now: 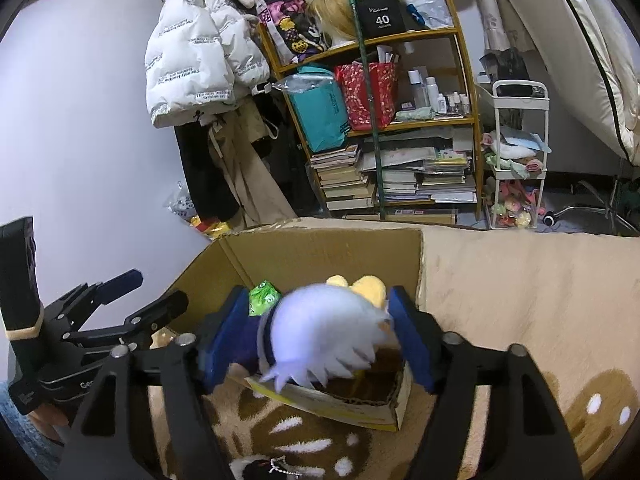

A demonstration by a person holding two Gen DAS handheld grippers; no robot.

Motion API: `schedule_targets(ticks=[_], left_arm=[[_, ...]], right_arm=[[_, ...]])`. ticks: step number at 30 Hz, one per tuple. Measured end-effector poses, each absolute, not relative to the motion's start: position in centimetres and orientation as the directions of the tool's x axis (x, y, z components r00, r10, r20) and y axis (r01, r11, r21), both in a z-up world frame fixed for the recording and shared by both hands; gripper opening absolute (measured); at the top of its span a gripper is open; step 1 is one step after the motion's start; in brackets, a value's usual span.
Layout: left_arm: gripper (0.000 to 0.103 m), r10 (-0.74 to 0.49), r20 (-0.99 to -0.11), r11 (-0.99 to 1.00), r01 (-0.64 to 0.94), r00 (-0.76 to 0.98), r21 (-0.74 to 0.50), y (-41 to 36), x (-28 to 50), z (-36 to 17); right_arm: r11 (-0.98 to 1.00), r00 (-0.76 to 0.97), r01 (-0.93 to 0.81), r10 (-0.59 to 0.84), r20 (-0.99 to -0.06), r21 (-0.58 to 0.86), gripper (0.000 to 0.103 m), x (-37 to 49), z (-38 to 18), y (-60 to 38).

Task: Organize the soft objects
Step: 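Release the Face tissue pack into the box with the left tool while the right tool drops the doll in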

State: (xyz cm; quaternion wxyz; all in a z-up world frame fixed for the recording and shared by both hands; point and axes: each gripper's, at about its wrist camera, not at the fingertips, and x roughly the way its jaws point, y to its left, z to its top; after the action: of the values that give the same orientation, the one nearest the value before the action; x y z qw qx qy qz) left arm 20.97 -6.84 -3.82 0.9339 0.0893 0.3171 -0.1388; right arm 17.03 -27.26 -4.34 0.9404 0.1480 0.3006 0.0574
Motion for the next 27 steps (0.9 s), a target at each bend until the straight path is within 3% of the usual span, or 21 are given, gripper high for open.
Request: schedule_targets(ticks=[5, 10, 14, 27], left_arm=[[0.09, -0.186, -0.617, 0.954, 0.292, 0.764, 0.074, -6.0, 20.3, -3.5], [0.091, -0.172, -0.613, 0.957, 0.278, 0.771, 0.082, -5.3, 19.3, -2.6], [0.097, -0.163, -0.608, 0.957, 0.273, 0.777, 0.093, -4.9, 18.0, -1.9], [0.098, -0.155, -0.618, 0.955, 0.277, 0.771, 0.105, -4.5, 14.4, 0.6]], right_arm=[[0.948, 0.819, -0.005, 0.187, -0.542, 0.32, 0.083, 16.6, -3.7, -27.7], [0.956, 0.831, 0.011, 0.155, -0.534, 0.294, 0.09, 15.8, -2.6, -27.9], [0.96, 0.839, 0.026, 0.131, -0.529, 0.28, 0.103, 14.7, -1.6, -28.2], [0.964, 0.832, 0.062, 0.092, -0.547, 0.257, 0.103, 10.0, -0.5, -29.2]])
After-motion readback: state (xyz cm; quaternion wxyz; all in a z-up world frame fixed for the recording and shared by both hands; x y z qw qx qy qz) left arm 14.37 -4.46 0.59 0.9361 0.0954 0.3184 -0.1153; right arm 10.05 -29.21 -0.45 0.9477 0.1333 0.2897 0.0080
